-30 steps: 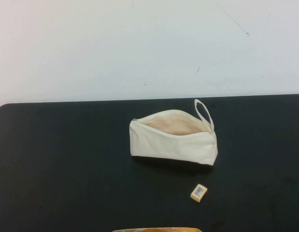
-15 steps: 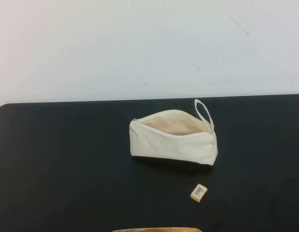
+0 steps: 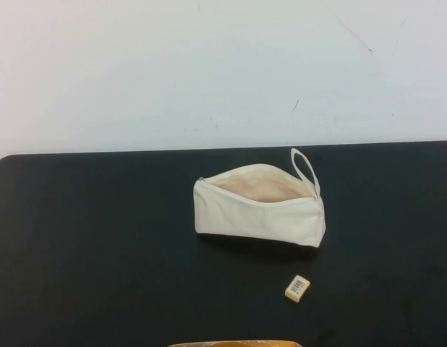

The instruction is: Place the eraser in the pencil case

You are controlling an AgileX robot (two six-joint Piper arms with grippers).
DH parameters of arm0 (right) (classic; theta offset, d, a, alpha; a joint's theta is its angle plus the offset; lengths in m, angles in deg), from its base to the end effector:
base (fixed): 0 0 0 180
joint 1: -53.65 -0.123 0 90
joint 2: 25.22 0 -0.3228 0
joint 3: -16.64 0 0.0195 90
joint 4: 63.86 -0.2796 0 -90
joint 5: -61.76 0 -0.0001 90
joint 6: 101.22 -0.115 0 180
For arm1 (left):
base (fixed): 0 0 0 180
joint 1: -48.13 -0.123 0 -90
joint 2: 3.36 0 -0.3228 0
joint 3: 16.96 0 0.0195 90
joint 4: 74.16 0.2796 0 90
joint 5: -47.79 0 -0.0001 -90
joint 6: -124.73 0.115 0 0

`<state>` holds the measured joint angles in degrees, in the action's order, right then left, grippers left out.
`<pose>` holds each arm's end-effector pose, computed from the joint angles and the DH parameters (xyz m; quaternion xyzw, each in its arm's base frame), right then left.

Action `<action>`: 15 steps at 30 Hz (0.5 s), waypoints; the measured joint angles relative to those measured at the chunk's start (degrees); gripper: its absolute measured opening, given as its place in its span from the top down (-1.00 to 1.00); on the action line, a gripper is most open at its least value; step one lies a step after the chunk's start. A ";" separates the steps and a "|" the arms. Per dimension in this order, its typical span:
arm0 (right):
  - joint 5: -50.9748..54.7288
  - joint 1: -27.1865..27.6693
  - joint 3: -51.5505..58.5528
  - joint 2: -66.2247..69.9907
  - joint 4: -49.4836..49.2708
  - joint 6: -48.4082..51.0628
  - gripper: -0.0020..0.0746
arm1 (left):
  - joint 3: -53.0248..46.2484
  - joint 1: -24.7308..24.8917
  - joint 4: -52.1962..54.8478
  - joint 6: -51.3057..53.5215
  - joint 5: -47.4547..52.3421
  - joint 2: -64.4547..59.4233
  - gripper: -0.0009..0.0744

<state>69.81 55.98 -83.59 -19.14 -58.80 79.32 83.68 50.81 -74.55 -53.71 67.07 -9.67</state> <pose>0.0711 -0.0043 0.1890 -0.0163 0.7304 -0.0514 0.6809 0.0675 -0.0034 0.1693 0.0275 0.7926 -0.0088 0.6090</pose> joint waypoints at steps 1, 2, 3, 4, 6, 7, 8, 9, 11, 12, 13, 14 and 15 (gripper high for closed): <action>-3.21 0.00 0.00 0.00 0.00 0.00 0.95 | 0.00 0.00 0.00 0.00 0.00 0.00 0.98; -7.48 0.00 0.00 0.00 0.13 0.00 0.95 | 0.00 0.00 0.00 0.00 0.00 0.00 0.98; -11.76 0.00 0.00 0.00 0.13 -0.54 0.95 | 0.00 0.00 0.00 0.00 0.00 0.00 0.98; -16.11 0.00 0.00 0.00 0.23 -0.54 0.95 | 0.00 0.00 0.00 0.00 0.00 0.00 0.98; -24.46 0.00 0.00 0.00 0.10 -1.55 0.95 | 0.00 0.00 0.00 0.00 0.00 0.00 0.98; -27.46 0.00 0.00 0.00 0.10 -1.55 0.95 | 0.00 0.00 0.00 0.00 0.00 0.00 0.98; -30.86 0.00 0.00 0.00 -0.02 -0.97 0.95 | 0.00 0.00 0.00 0.00 0.00 0.00 0.98; -33.62 0.00 0.00 0.00 -0.63 0.78 0.95 | 0.00 0.00 0.00 0.00 0.00 0.00 0.98; -37.05 0.00 0.00 0.00 -1.80 3.01 0.95 | 0.00 0.00 0.00 0.00 0.00 0.00 0.98; -37.19 0.00 -0.48 0.00 -2.24 3.39 0.95 | 0.00 0.00 0.00 0.00 0.00 0.00 0.98; -35.28 0.00 -1.77 0.00 -2.57 3.43 0.95 | 0.00 0.00 0.00 0.00 0.00 0.00 0.98; -31.65 0.00 -3.94 0.00 -2.66 3.43 0.95 | 0.00 0.00 0.00 0.00 0.00 0.00 0.98; -26.70 0.00 -6.85 0.00 -2.66 3.58 0.95 | 0.00 0.00 0.00 0.00 0.00 0.00 0.98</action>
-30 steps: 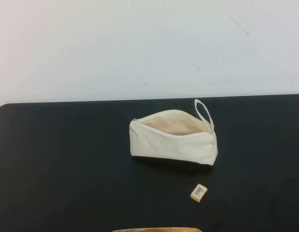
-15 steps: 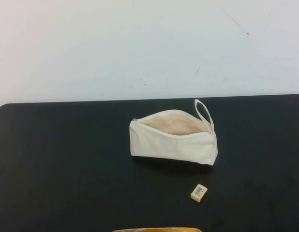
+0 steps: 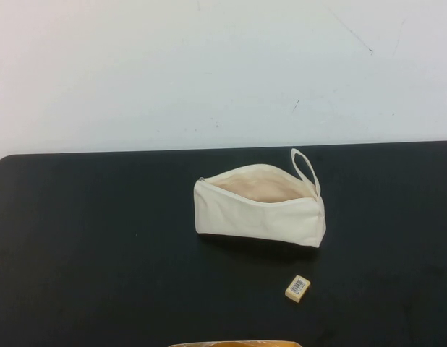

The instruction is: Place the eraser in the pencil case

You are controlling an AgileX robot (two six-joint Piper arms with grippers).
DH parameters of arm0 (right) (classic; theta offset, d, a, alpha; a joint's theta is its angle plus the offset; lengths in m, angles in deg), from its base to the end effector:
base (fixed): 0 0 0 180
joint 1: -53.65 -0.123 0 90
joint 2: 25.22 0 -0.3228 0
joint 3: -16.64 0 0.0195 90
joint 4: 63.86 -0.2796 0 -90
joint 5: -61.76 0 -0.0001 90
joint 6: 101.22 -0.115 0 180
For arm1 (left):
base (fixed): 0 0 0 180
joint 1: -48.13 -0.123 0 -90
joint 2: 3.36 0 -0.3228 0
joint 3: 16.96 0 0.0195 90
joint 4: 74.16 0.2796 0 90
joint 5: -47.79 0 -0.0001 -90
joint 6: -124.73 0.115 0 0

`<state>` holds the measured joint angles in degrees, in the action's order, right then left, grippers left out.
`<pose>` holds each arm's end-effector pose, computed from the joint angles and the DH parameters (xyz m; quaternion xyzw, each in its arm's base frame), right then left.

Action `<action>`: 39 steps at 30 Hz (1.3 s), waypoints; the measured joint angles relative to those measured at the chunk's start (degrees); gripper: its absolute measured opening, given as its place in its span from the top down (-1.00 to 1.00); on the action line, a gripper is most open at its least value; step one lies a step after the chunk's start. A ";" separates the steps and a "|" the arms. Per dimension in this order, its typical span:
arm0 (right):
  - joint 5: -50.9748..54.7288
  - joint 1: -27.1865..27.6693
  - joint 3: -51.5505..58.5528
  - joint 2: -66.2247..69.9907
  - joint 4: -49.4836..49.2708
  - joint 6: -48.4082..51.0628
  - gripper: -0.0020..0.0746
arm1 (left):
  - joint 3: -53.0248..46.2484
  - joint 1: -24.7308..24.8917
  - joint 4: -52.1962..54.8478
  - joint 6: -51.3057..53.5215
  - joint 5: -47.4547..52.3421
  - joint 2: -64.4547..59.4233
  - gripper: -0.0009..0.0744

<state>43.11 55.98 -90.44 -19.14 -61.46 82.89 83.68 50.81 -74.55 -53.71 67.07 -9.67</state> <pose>0.0498 -0.0005 0.2865 -0.0236 0.5022 -0.0623 0.8622 0.0675 -0.0034 0.1693 0.0275 0.7926 -0.0088 0.6090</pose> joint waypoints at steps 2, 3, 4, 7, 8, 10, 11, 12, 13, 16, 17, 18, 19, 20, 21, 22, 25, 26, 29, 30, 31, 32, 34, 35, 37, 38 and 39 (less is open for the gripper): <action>9.56 0.00 -6.09 0.00 1.56 0.21 0.95 | 0.00 0.00 0.00 0.00 0.00 0.00 0.98; 14.34 0.00 -9.62 0.43 2.44 0.29 0.95 | 0.00 0.00 0.00 0.00 0.00 0.00 0.98; 17.57 0.00 -12.45 1.11 3.02 0.42 0.95 | 0.00 0.00 0.00 0.00 0.00 0.00 0.98; 27.02 0.00 -21.28 5.51 3.53 0.42 0.95 | 0.00 0.00 0.00 0.00 0.00 0.00 0.98; 30.48 0.00 -24.08 8.03 3.53 0.42 0.95 | 0.00 0.00 0.00 0.00 0.00 0.00 0.98; 38.28 0.00 -29.05 12.32 2.87 0.54 0.95 | 0.00 0.00 0.00 0.00 0.00 0.00 0.98; 42.27 0.00 -31.20 15.00 2.02 1.14 0.95 | 0.00 0.00 0.00 0.00 0.00 0.00 0.98; 46.09 0.00 -33.17 17.80 0.91 2.26 0.95 | 0.00 0.00 0.00 0.00 0.00 0.00 0.98; 52.24 0.00 -36.04 23.16 -1.80 5.78 0.95 | 0.00 0.00 0.00 0.33 0.00 0.00 0.98; 60.14 0.00 -39.22 31.88 -5.91 11.66 0.95 | 0.00 0.00 0.00 1.06 0.00 0.00 0.98; 62.50 0.00 -40.05 34.93 -7.36 13.88 0.95 | 0.00 0.00 0.00 1.14 0.00 0.00 0.98; 64.48 0.00 -40.68 37.88 -8.41 15.60 0.95 | 0.00 0.00 0.00 1.17 0.00 0.00 0.98; 65.98 0.00 -41.03 40.76 -9.69 17.72 0.95 | 0.00 0.00 0.00 1.17 0.00 0.00 0.98; 66.83 0.00 -41.28 43.50 -10.97 19.71 0.95 | 0.00 0.00 0.00 1.17 0.00 0.00 0.98; 67.34 0.00 -41.30 45.63 -11.86 21.65 0.95 | 0.00 0.00 0.00 1.17 0.00 0.00 0.98; 67.65 0.00 -41.41 48.16 -13.27 23.31 0.95 | 0.00 0.00 0.00 1.17 0.00 0.00 0.98; 66.70 -1.06 -41.64 57.07 -18.01 27.84 0.95 | 0.00 0.00 0.00 1.27 0.00 0.00 0.98; 65.98 -1.86 -41.64 59.09 -18.78 28.53 0.95 | 0.00 0.00 0.00 1.27 0.00 0.00 0.98; 62.97 -6.55 -41.64 64.53 -20.24 30.04 0.95 | 0.00 0.00 0.00 1.27 0.00 0.00 0.98; 61.61 -8.75 -41.64 66.46 -20.41 30.36 0.95 | 0.00 0.00 0.00 1.27 0.00 0.00 0.98; 60.17 -11.14 -41.64 68.38 -20.66 30.47 0.95 | 0.00 0.00 0.00 1.27 0.00 0.00 0.98; 58.91 -13.12 -41.64 69.90 -20.67 30.61 0.95 | 0.00 0.00 0.00 1.27 0.00 0.00 0.98; 55.62 -18.26 -41.64 73.65 -20.74 30.84 0.95 | 0.00 0.00 0.00 1.27 0.00 0.00 0.98; 53.87 -20.76 -41.64 75.48 -20.74 30.92 0.95 | 0.00 0.00 0.00 1.27 0.00 0.00 0.98; 50.33 -25.43 -41.66 79.06 -20.23 31.51 0.95 | 0.00 0.00 0.00 1.27 0.00 0.00 0.98; 47.68 -29.01 -42.02 82.09 -20.13 32.59 0.95 | 0.00 0.00 0.00 1.27 0.00 0.00 0.98; 46.60 -30.64 -42.34 83.68 -20.04 33.50 0.95 | 0.00 0.00 0.00 1.27 0.00 0.00 0.98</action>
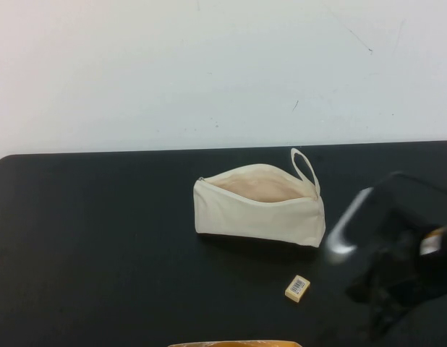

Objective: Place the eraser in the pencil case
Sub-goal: Pick up the eraser from the table

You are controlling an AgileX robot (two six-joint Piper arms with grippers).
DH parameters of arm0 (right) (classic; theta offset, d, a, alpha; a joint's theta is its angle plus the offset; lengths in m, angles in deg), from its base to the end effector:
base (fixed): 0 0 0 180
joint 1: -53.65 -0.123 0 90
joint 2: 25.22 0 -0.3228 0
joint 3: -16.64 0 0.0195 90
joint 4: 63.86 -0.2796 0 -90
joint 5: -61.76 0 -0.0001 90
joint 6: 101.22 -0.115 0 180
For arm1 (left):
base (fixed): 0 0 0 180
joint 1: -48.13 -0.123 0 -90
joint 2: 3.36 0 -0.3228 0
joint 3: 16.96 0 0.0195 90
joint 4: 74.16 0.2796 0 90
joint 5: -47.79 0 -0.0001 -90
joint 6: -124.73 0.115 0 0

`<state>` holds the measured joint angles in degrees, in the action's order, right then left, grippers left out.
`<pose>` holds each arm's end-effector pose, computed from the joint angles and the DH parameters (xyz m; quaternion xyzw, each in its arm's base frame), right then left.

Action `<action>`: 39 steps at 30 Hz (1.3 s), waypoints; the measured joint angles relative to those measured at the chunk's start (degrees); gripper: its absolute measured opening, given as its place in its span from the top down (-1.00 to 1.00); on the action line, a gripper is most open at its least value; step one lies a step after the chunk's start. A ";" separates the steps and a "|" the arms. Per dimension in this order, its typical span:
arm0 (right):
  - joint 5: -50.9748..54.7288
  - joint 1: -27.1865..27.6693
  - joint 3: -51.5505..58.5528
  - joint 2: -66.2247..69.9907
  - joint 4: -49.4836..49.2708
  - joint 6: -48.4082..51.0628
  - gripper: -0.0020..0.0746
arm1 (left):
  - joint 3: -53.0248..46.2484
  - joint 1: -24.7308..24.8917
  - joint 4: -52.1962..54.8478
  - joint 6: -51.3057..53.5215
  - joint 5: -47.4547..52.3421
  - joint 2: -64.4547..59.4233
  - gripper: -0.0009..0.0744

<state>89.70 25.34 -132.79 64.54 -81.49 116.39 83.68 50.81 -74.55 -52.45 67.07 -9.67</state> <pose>0.2665 0.1621 0.2258 -0.4244 0.8577 0.0838 0.2779 0.0675 -0.0034 0.1693 0.0362 0.7923 -0.0021 0.6091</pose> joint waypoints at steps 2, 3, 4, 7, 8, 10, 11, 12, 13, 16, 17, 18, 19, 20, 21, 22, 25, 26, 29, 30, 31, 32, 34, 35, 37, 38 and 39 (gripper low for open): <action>-1.81 -2.18 -1.02 2.54 0.04 1.51 0.95 | 0.00 0.00 0.00 0.00 0.00 0.00 0.98; -2.73 -2.95 -1.56 3.79 0.04 1.92 0.95 | 0.00 0.00 0.00 0.00 0.00 0.00 0.98; -3.53 -3.42 -2.11 4.98 -0.38 1.94 0.94 | 0.00 0.00 0.00 0.00 0.00 0.00 0.98; -4.09 -3.61 -4.06 8.18 -1.16 1.83 0.78 | 0.00 0.00 0.00 0.00 0.00 0.00 0.98; -4.09 -3.61 -4.84 9.27 -1.30 1.83 0.67 | 0.00 0.00 0.00 0.00 0.00 0.00 0.98; -4.09 -3.61 -6.29 11.02 -1.29 1.72 0.42 | 0.00 0.00 0.00 0.00 0.00 0.00 0.98; -4.09 -3.61 -7.04 11.86 -1.43 1.72 0.27 | 0.00 0.00 0.00 0.00 0.00 0.00 0.98; -4.09 -3.61 -7.76 12.64 -1.90 1.72 0.11 | 0.00 0.00 0.00 0.00 0.00 0.00 0.98; -3.96 -3.61 -8.44 13.34 -2.64 1.72 -0.03 | 0.00 0.00 0.00 0.00 0.00 0.00 0.98; -3.38 -3.61 -10.11 15.15 -4.12 1.72 -0.27 | 0.00 0.00 0.00 0.00 0.00 0.00 0.98; -3.22 -3.61 -10.61 15.78 -4.26 1.72 -0.31 | 0.00 0.00 0.00 0.00 0.00 0.00 0.98; -3.17 -3.70 -11.07 16.50 -4.35 1.72 -0.33 | 0.00 0.00 0.00 0.00 0.00 0.00 0.98; -3.09 -3.70 -11.38 17.27 -4.35 1.72 -0.35 | 0.00 0.00 0.00 0.00 0.00 0.00 0.98; -3.09 -3.70 -11.76 17.92 -4.35 1.72 -0.36 | 0.00 0.00 0.00 0.00 0.00 0.00 0.98; -3.03 -3.74 -12.09 18.78 -4.35 1.72 -0.36 | 0.00 0.00 0.00 0.00 0.00 0.00 0.98; -3.03 -3.74 -12.26 19.47 -4.35 1.72 -0.37 | 0.00 0.00 0.00 0.00 0.00 0.00 0.98; -3.63 -3.74 -12.88 21.96 -4.35 1.72 -0.37 | 0.00 0.00 0.00 0.00 0.00 0.00 0.98; -4.16 -3.74 -12.99 22.71 -4.35 1.72 -0.37 | 0.00 0.00 0.00 0.00 0.00 0.00 0.98; -5.81 -3.74 -13.09 24.22 -4.48 1.72 -0.37 | 0.00 0.00 0.00 0.00 0.00 0.00 0.98; -6.07 -3.74 -13.09 24.48 -4.48 1.72 -0.37 | 0.00 0.00 0.00 0.00 0.00 0.00 0.98; -6.30 -3.74 -13.09 24.79 -4.48 1.72 -0.38 | 0.00 0.00 0.00 0.00 0.00 0.00 0.98; -6.31 -3.74 -13.09 25.01 -4.48 1.72 -0.38 | 0.00 0.00 0.00 0.00 0.00 0.00 0.98; -6.45 -3.74 -13.09 25.71 -4.48 1.72 -0.38 | 0.00 0.00 0.00 0.00 0.00 0.00 0.98; -6.55 -3.74 -13.09 26.01 -4.48 1.72 -0.37 | 0.00 0.00 0.00 0.00 0.00 0.00 0.98; -7.01 -3.74 -13.23 26.58 -4.48 2.34 -0.33 | 0.00 0.00 0.00 0.00 0.00 0.00 0.98; -7.03 -3.74 -13.49 26.83 -4.48 2.47 -0.29 | 0.00 0.00 0.00 0.00 0.00 0.00 0.98; -7.14 -3.74 -13.62 26.95 -4.48 2.55 -0.24 | 0.00 0.00 0.00 0.00 0.00 0.00 0.98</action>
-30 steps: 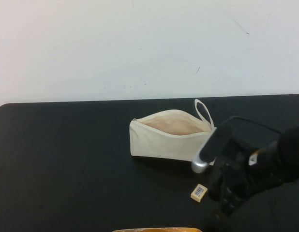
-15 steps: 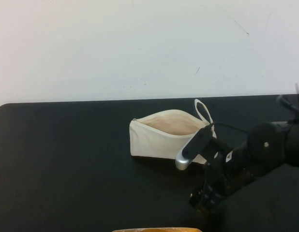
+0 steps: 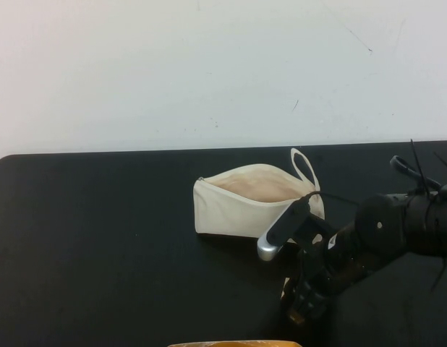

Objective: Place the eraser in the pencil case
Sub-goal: Pick up the eraser from the table

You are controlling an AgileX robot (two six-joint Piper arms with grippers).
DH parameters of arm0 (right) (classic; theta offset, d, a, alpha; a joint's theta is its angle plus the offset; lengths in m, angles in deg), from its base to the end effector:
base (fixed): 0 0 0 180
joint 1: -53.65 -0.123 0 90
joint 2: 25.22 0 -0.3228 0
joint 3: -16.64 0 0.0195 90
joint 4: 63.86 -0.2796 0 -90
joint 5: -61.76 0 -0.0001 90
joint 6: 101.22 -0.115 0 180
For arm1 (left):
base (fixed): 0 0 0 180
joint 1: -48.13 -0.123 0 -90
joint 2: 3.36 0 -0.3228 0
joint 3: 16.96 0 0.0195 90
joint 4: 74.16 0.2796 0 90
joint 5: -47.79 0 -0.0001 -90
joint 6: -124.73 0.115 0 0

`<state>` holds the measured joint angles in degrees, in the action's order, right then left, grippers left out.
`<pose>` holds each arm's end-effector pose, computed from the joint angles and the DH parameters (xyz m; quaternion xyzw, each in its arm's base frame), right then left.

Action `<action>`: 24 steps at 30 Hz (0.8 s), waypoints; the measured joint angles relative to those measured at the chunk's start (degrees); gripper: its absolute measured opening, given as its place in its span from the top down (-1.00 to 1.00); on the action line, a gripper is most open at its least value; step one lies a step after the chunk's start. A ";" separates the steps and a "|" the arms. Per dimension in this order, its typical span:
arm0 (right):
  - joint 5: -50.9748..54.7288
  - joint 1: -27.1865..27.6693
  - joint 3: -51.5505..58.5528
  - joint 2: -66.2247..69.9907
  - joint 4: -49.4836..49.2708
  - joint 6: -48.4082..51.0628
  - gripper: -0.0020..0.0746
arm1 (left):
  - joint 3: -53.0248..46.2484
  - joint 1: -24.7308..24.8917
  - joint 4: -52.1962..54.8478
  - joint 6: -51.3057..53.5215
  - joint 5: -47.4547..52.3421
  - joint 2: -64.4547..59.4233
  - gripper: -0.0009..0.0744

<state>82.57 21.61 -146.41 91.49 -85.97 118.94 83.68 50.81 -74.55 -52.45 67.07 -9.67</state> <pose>0.3414 0.2318 0.1308 -0.4349 0.8675 0.0904 0.2238 0.0675 -0.0034 0.1693 0.0362 0.7923 -0.0021 0.6091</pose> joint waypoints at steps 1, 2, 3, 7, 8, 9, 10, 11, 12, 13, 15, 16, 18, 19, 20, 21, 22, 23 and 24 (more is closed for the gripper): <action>-0.09 0.00 0.00 0.04 0.00 0.23 -0.17 | 0.00 0.00 0.00 0.00 0.00 0.00 0.98; -0.09 0.00 0.00 0.14 0.00 0.26 -0.10 | 0.00 0.00 0.00 0.00 0.00 0.00 0.98; -0.11 0.00 0.00 0.13 0.00 0.37 -0.01 | 0.00 0.00 0.00 0.00 0.00 0.00 0.98; 0.26 0.00 -0.65 0.17 -0.12 0.37 0.16 | 0.00 0.00 0.00 0.00 0.00 0.00 0.98; 0.65 0.00 -1.06 0.38 -0.26 0.37 0.16 | 0.00 0.00 0.00 0.00 0.00 0.00 0.98; 1.44 0.00 -1.60 0.52 -0.40 0.37 0.16 | 0.00 0.00 0.00 0.00 0.00 0.00 0.98; 2.64 0.00 -2.30 0.65 -0.80 0.37 0.16 | 0.00 0.00 0.00 0.00 0.00 0.00 0.98; 4.01 0.00 -2.99 0.78 -0.95 0.37 0.16 | 0.00 0.00 0.00 0.00 0.00 0.00 0.98; 6.08 0.00 -4.06 0.92 -1.32 0.37 0.16 | 0.00 0.00 0.00 0.00 0.00 0.00 0.98; 8.29 0.00 -5.35 1.16 -1.73 0.37 0.16 | 0.00 0.00 0.00 0.00 0.00 0.00 0.98; 12.40 0.00 -8.17 1.16 -2.51 0.37 0.16 | 0.00 0.00 0.00 0.00 0.00 0.00 0.98; 14.74 -0.09 -10.03 1.16 -2.98 0.37 0.16 | 0.00 0.00 0.00 0.00 0.00 0.00 0.98; 19.70 -0.09 -14.19 1.16 -4.20 0.37 0.16 | 0.00 0.00 0.00 0.00 0.00 0.00 0.98; 22.24 -0.09 -16.33 1.16 -4.86 0.37 0.16 | 0.00 0.00 0.00 0.00 0.00 0.00 0.98; 24.25 -0.09 -18.04 1.16 -5.29 0.37 0.16 | 0.00 0.00 0.00 0.00 0.00 0.00 0.98; 26.56 -0.09 -20.15 1.16 -5.80 0.37 0.16 | 0.00 0.00 0.00 0.00 0.00 0.00 0.98; 28.65 -0.09 -22.23 1.16 -5.90 0.37 0.16 | 0.00 0.00 0.00 0.00 0.00 0.00 0.98; 30.23 -0.09 -23.85 1.16 -6.06 0.37 0.16 | 0.00 0.00 0.00 0.00 0.00 0.00 0.98; 31.89 -0.09 -25.83 1.16 -6.12 0.37 0.16 | 0.00 0.00 0.00 0.00 0.00 0.00 0.98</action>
<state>114.46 21.52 -172.24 92.65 -92.09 119.31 83.68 50.81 -74.55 -52.45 67.07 -9.67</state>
